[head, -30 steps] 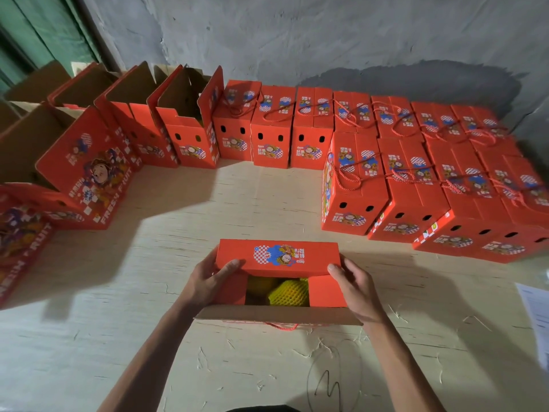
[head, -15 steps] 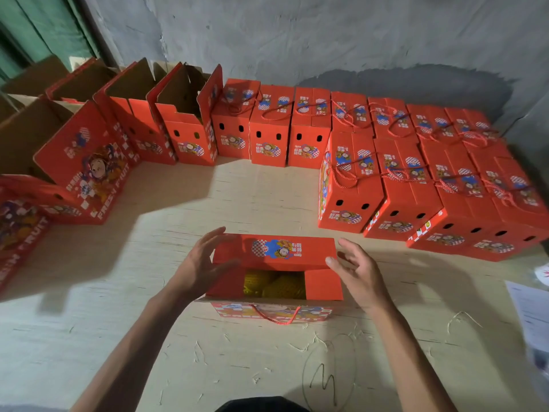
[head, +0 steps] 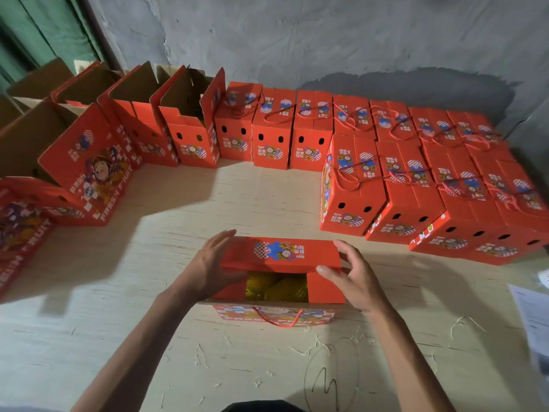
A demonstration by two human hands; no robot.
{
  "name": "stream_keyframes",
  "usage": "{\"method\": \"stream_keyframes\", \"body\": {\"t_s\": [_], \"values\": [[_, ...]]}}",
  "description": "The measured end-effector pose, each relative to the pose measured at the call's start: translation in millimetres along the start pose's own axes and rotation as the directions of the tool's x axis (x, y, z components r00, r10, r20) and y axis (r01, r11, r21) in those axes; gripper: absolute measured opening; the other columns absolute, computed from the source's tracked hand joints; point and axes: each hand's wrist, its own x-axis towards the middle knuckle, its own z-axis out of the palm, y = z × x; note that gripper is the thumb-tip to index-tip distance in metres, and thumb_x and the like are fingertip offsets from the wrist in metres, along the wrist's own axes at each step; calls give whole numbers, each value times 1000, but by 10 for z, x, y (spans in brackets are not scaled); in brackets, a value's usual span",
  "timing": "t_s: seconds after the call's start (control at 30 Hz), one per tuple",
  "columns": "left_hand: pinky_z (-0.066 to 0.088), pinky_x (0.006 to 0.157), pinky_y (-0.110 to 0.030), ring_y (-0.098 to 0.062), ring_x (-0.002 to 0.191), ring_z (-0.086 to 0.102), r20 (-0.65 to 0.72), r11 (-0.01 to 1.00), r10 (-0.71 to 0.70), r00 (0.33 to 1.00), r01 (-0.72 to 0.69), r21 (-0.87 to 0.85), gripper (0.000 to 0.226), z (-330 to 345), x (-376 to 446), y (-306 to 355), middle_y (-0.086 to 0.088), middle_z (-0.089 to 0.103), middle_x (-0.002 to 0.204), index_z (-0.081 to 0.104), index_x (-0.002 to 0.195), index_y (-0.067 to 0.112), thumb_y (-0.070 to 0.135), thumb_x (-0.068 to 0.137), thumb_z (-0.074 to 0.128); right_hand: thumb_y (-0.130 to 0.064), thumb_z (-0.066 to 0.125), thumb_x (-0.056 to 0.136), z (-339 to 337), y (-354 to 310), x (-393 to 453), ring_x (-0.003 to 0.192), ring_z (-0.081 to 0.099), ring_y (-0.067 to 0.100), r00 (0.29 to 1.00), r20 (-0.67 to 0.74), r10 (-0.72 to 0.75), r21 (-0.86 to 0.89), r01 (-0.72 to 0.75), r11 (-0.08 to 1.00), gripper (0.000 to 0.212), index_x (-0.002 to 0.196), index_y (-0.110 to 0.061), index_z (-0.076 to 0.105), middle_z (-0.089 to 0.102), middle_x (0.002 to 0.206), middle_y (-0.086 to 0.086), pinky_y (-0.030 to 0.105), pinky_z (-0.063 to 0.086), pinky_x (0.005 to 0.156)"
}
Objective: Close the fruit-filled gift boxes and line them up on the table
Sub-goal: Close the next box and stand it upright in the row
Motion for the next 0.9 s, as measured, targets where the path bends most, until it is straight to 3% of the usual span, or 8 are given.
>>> {"method": "stream_keyframes", "body": {"t_s": [0.2,0.33,0.5,0.57,0.63,0.7,0.8,0.9], "values": [[40,113,-46,-22,140,46,92,967,123,988,-140,212,82,39,220,61,2,51,152,52,148,29,70,80,70,-52,85,78,54,-68,88,138,35,-1,983,178,-53,-191,87,978,102,158,-32,25,31,156,-16,10,32,103],[49,107,-42,-25,135,55,92,927,185,978,-205,314,77,-1,266,49,-1,58,148,58,144,28,73,82,65,-72,76,74,44,-158,158,148,31,12,983,151,-109,-469,168,867,106,157,-29,26,17,167,-12,38,41,114],[49,109,-46,-32,138,53,136,868,273,952,-305,391,75,-68,215,123,-9,55,150,57,146,18,69,93,40,-89,62,70,159,-274,221,138,42,17,963,143,-229,-660,265,703,108,151,-22,37,38,159,-6,36,41,111],[57,97,-45,-30,127,62,96,878,283,954,-298,375,72,-122,206,156,-6,63,142,60,142,19,69,94,41,-96,54,67,143,-330,266,130,51,15,964,128,-233,-668,257,698,104,144,-26,47,53,147,-9,34,45,104],[62,82,-41,-23,110,71,-1,930,234,972,-223,293,69,-153,183,146,1,71,128,61,137,23,74,92,48,-103,45,64,89,-409,307,116,62,12,962,113,-248,-680,257,687,101,133,-31,61,65,133,-14,32,50,92],[62,85,-35,-9,110,70,-93,993,100,991,-94,64,70,-155,145,87,8,69,130,55,140,31,75,87,60,-105,42,63,44,-467,359,103,69,11,956,90,-278,-676,264,688,98,121,-30,70,73,117,-14,31,54,82],[57,91,-26,-1,123,60,-194,952,-86,977,23,-304,85,-133,99,-11,11,57,142,42,149,36,66,78,78,-96,50,71,-45,-472,440,95,71,7,955,-13,-297,-525,246,815,88,119,-25,72,74,112,-13,25,58,82],[58,91,-33,-6,123,60,-166,911,-223,961,145,-386,100,-16,63,-122,9,52,146,32,153,28,63,74,82,-82,55,84,-125,-459,462,83,68,-7,956,-169,-240,-282,187,941,66,116,-27,69,73,97,-17,8,51,67]]}}
